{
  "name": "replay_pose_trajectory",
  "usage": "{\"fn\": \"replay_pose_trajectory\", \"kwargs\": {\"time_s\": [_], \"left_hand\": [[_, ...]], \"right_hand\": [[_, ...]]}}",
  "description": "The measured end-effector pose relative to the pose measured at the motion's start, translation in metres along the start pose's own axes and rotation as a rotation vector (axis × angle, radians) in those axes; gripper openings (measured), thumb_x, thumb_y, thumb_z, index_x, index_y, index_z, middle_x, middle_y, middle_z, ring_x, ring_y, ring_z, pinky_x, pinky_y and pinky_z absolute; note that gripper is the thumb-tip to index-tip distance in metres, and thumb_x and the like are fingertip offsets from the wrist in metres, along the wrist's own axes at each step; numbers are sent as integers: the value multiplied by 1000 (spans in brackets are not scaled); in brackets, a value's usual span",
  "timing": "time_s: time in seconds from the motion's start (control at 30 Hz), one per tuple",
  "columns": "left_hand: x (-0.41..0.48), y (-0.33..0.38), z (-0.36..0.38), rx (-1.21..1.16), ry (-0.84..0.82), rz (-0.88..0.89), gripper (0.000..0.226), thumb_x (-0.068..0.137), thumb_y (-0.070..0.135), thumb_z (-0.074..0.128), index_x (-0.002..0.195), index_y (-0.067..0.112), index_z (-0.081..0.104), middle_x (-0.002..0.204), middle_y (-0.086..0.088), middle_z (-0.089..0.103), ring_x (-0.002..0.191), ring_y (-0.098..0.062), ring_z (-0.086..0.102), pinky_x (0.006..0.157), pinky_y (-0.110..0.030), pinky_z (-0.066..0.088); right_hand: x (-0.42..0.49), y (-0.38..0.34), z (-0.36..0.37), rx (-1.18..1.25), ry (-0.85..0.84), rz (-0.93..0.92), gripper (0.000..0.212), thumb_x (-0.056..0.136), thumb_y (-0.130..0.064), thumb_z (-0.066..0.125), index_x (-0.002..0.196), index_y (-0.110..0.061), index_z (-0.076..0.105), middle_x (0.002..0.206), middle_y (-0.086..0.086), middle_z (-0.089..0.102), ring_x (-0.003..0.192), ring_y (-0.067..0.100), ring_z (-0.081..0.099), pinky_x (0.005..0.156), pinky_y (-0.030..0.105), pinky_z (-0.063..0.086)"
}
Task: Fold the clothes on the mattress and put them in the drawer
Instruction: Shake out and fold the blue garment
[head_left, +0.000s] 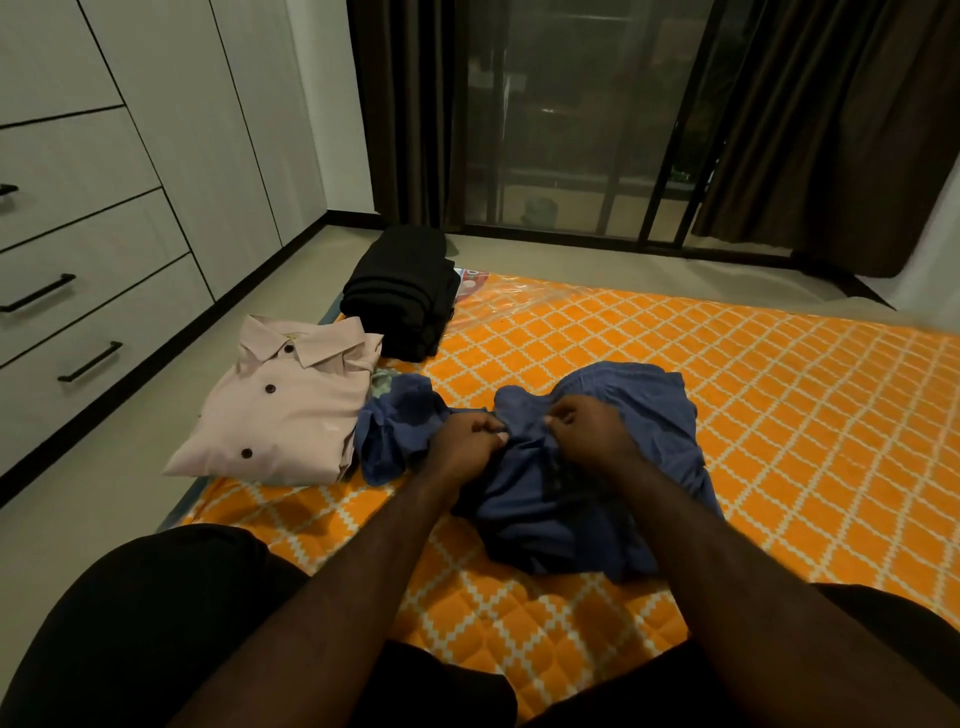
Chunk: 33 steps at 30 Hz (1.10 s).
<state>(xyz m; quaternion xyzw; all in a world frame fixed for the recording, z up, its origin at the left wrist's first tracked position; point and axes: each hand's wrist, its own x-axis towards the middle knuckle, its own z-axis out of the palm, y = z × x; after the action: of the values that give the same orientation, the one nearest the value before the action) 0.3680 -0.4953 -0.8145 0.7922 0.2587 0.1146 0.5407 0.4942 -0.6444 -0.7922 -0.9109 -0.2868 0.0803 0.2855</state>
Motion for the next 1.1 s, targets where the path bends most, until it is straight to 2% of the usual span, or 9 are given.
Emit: {"fn": "replay_pose_trajectory", "kwargs": {"time_s": [0.17,0.27,0.37,0.47,0.6,0.7,0.87,0.97,1.1], "left_hand": [[-10,10,6,-320,-298,36,38,93,-6,51,59,10,56,122,7,63,107,-13,62,88,-37,50],[-15,5,11,-320,-430,92,38,94,0,50,59,13,45,87,-1,65,80,-13,61,74,-37,44],[-21,10,11,-463,-537,132,22,87,4,44,65,3,43,87,-16,70,85,-30,61,85,-48,48],[-24,17,13,-676,-378,-15,37,99,15,45,66,3,55,69,-19,63,72,-31,60,80,-41,53],[-14,13,10,-622,29,-148,51,91,55,65,81,8,51,71,-15,49,60,-28,50,56,-34,45],[-10,17,5,-575,-91,-226,64,85,64,70,109,7,52,77,-7,57,52,-16,54,43,-24,37],[-8,26,3,-676,-20,-120,37,92,29,74,115,3,62,99,-20,71,89,-33,73,66,-37,58],[-12,22,0,-626,-31,101,12,94,8,69,106,6,68,94,-12,74,92,-28,72,74,-36,58],[-26,39,4,-287,-310,354,23,92,1,71,114,2,71,109,-8,73,107,-15,68,95,-31,55]], "right_hand": [[6,-14,2,515,-41,293,69,83,-80,57,74,-12,57,64,12,60,59,25,63,56,36,57],[3,-20,-5,498,-150,262,58,79,-67,75,70,-12,58,57,1,63,55,18,62,56,33,54],[2,-16,-4,184,-217,140,31,84,-28,79,60,-20,61,59,-3,62,57,13,60,57,28,49],[4,-15,2,99,-276,114,12,83,-9,73,72,-13,71,72,4,68,67,18,64,61,30,51],[2,-22,5,184,-155,116,10,79,-20,75,81,-10,73,76,7,74,73,23,72,69,40,59],[-9,-38,7,375,-62,25,10,84,-15,73,90,-9,70,81,10,74,77,26,73,72,48,61],[-29,-64,-2,660,-532,-71,32,90,10,52,111,-7,68,91,19,69,81,26,68,70,42,59],[-19,-59,-27,523,-373,134,18,92,1,56,92,-6,72,86,23,69,73,28,67,69,39,57],[3,-27,-63,-14,142,117,18,86,-22,61,76,-10,70,72,6,62,68,25,59,60,39,48]]}}
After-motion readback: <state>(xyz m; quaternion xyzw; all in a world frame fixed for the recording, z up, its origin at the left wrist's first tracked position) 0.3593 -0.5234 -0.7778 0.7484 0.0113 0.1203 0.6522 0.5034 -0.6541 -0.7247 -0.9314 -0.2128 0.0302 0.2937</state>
